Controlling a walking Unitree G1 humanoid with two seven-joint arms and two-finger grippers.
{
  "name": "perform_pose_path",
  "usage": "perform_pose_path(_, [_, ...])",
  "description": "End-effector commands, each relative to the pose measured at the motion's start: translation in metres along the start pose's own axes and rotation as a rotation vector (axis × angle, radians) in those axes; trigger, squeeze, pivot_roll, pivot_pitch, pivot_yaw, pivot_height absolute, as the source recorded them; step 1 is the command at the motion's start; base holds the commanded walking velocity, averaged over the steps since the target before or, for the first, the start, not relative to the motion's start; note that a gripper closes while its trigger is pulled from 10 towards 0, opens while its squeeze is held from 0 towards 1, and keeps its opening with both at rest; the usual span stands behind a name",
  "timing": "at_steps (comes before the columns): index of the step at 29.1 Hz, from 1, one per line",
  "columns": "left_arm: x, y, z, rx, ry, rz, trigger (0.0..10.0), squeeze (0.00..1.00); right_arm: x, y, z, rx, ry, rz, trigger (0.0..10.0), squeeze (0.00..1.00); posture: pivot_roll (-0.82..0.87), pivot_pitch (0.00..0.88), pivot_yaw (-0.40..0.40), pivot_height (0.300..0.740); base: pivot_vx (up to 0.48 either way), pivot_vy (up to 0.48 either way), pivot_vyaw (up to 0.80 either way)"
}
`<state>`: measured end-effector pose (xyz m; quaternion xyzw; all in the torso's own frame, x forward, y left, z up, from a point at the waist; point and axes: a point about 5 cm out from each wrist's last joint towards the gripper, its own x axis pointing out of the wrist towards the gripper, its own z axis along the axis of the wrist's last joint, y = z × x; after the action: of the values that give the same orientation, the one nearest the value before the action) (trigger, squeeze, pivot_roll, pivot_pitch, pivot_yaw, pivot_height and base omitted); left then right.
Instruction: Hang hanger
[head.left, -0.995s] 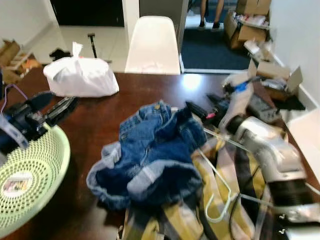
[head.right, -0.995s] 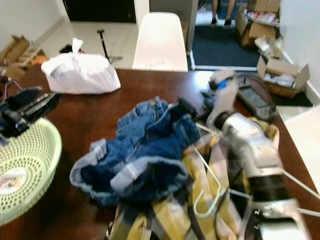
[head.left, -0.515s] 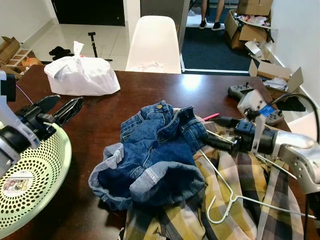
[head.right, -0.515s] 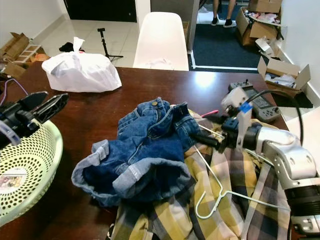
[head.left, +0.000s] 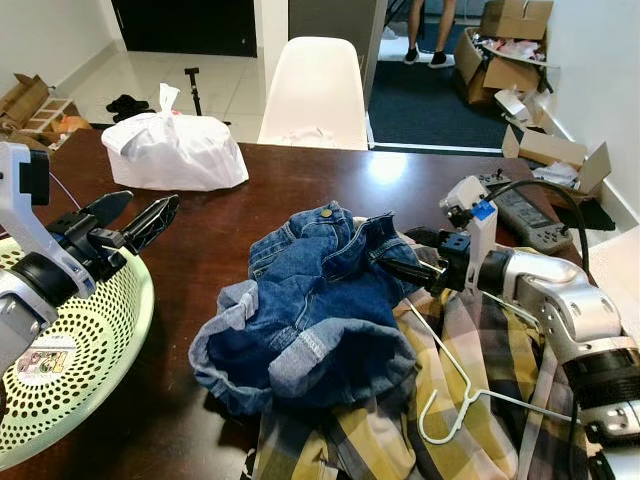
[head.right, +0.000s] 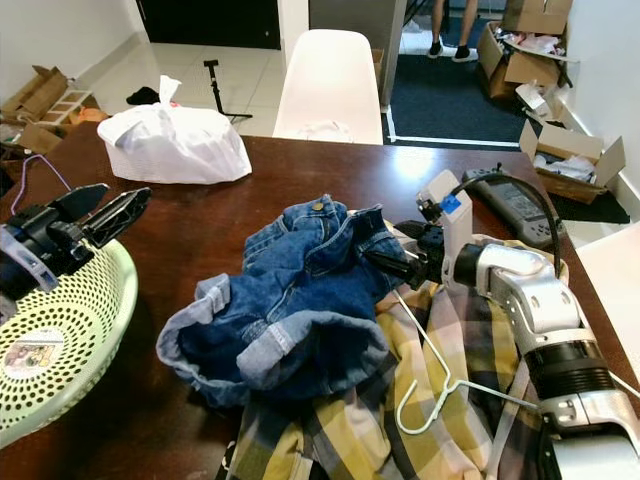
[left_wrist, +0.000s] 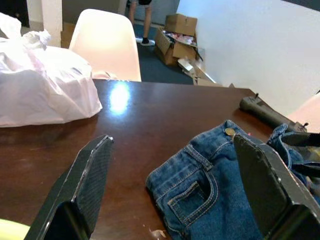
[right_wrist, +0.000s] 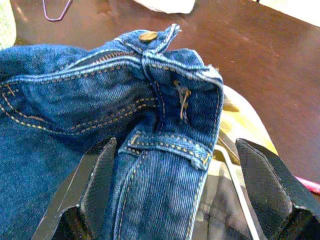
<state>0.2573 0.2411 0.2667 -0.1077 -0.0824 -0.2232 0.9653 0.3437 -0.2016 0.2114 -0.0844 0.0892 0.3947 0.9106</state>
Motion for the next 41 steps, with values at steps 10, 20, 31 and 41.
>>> perform_pose_path(10, [0.001,-0.005,-0.002,0.0,0.002,-0.017,10.0,0.0,0.001,0.027,-0.017,0.095,0.12,0.251,10.0,0.0,0.05,0.149,-0.025,0.74,0.0,0.0,0.0])
perform_pose_path(20, [0.003,-0.004,0.001,0.003,-0.012,-0.003,10.0,0.0,0.013,0.012,0.004,0.016,-0.029,0.049,0.0,0.0,0.06,0.149,-0.026,0.74,0.0,0.0,0.0])
perform_pose_path(31, [0.007,-0.004,0.003,0.0,-0.03,0.002,10.0,0.0,0.012,0.016,0.017,-0.092,-0.065,-0.014,0.0,0.0,0.05,0.148,-0.021,0.74,0.0,0.0,0.0])
perform_pose_path(41, [0.01,-0.003,0.003,-0.003,-0.038,0.015,10.0,0.0,0.01,0.009,0.037,-0.107,-0.189,-0.076,0.0,0.0,0.05,0.144,-0.02,0.74,0.0,0.0,0.0])
